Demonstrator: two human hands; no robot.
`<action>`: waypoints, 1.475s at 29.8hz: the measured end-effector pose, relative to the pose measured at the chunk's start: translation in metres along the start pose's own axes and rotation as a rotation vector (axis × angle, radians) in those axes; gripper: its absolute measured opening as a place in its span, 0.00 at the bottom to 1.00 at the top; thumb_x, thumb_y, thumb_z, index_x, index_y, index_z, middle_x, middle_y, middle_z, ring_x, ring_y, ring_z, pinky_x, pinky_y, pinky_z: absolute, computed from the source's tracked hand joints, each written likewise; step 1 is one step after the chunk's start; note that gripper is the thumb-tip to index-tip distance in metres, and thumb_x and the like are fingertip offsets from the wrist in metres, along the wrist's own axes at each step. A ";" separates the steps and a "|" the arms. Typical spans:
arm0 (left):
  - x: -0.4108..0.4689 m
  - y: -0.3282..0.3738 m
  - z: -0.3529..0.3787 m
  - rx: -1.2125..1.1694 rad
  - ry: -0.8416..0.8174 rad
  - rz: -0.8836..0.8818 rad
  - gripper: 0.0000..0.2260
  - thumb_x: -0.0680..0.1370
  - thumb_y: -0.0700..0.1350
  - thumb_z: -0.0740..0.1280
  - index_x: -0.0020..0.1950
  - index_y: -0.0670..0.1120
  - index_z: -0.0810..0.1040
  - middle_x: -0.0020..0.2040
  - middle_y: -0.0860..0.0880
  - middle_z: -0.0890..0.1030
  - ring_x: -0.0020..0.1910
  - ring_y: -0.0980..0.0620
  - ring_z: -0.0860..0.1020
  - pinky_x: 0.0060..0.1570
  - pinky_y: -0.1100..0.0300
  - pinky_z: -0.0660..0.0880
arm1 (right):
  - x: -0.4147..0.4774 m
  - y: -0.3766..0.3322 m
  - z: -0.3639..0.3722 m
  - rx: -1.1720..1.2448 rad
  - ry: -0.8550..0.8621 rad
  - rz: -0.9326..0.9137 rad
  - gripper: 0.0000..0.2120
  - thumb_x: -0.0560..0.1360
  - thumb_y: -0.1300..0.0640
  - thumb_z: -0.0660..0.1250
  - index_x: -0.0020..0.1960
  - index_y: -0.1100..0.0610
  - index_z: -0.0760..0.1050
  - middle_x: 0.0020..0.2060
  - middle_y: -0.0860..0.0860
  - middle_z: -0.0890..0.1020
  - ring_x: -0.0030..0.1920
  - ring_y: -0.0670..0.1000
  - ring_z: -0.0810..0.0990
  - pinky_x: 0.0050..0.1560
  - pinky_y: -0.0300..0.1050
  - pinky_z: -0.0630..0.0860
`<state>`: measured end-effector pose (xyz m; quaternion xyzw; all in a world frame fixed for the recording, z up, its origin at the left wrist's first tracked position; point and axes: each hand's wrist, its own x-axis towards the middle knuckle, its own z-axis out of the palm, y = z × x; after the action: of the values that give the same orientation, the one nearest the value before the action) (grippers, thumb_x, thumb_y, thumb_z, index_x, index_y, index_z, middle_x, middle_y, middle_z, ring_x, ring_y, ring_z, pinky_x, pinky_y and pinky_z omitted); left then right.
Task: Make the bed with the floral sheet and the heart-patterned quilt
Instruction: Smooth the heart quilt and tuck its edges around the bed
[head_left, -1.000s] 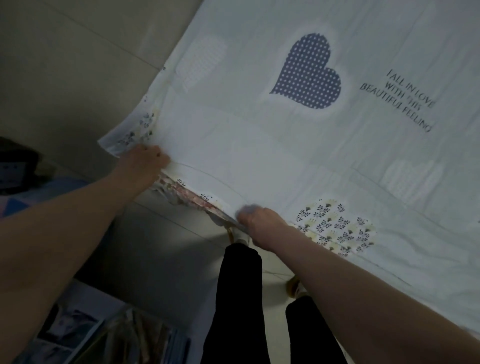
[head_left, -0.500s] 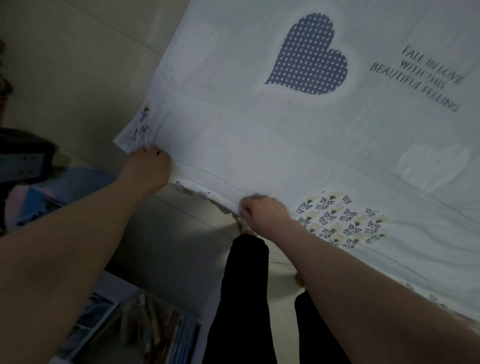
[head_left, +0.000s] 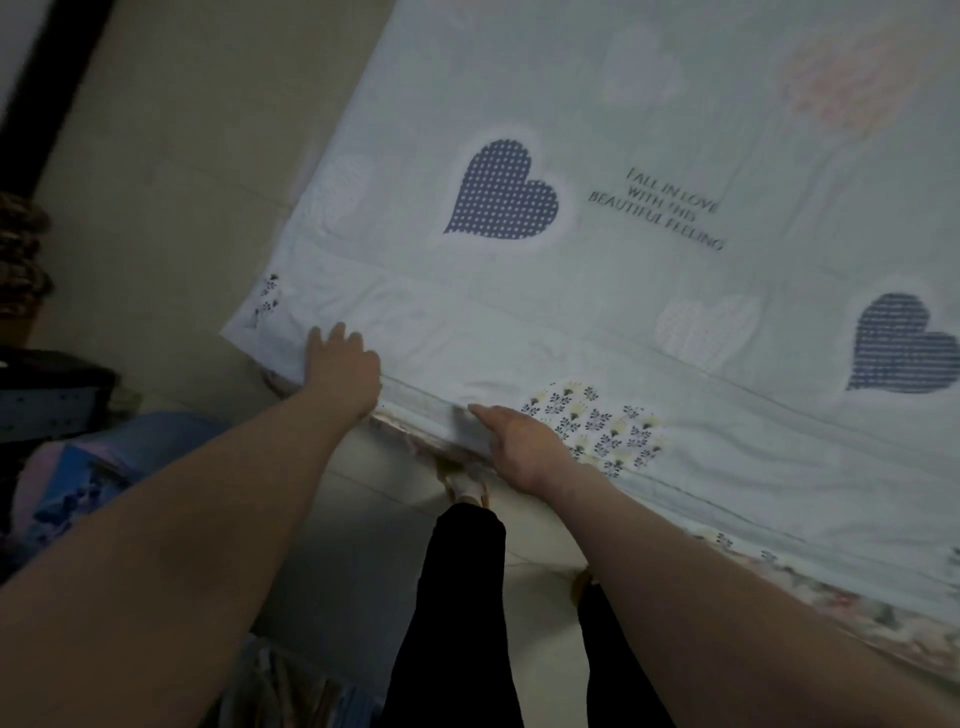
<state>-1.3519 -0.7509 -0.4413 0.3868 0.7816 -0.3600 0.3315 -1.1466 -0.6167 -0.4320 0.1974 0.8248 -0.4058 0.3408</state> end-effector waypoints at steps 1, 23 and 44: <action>-0.013 0.013 -0.013 -0.009 0.084 0.028 0.23 0.83 0.54 0.56 0.76 0.47 0.64 0.78 0.43 0.58 0.78 0.41 0.51 0.76 0.40 0.47 | -0.015 0.007 -0.006 -0.032 0.019 0.009 0.30 0.79 0.59 0.60 0.79 0.51 0.55 0.77 0.54 0.63 0.76 0.54 0.61 0.73 0.45 0.61; -0.268 0.311 -0.143 -0.028 0.416 0.220 0.33 0.83 0.59 0.55 0.81 0.49 0.43 0.81 0.46 0.42 0.79 0.42 0.41 0.76 0.40 0.40 | -0.338 0.153 -0.036 -0.159 0.482 0.226 0.31 0.84 0.52 0.54 0.81 0.52 0.42 0.80 0.53 0.50 0.79 0.57 0.49 0.77 0.55 0.52; -0.345 0.409 -0.211 0.130 1.020 0.966 0.30 0.77 0.62 0.57 0.75 0.49 0.69 0.75 0.44 0.68 0.74 0.38 0.65 0.70 0.38 0.55 | -0.541 0.227 -0.033 -0.063 0.950 0.424 0.30 0.84 0.52 0.56 0.81 0.46 0.44 0.80 0.49 0.50 0.79 0.53 0.50 0.78 0.54 0.48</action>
<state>-0.8912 -0.5241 -0.1817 0.8300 0.5573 0.0077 0.0228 -0.6500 -0.4816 -0.1484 0.5121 0.8421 -0.1687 0.0092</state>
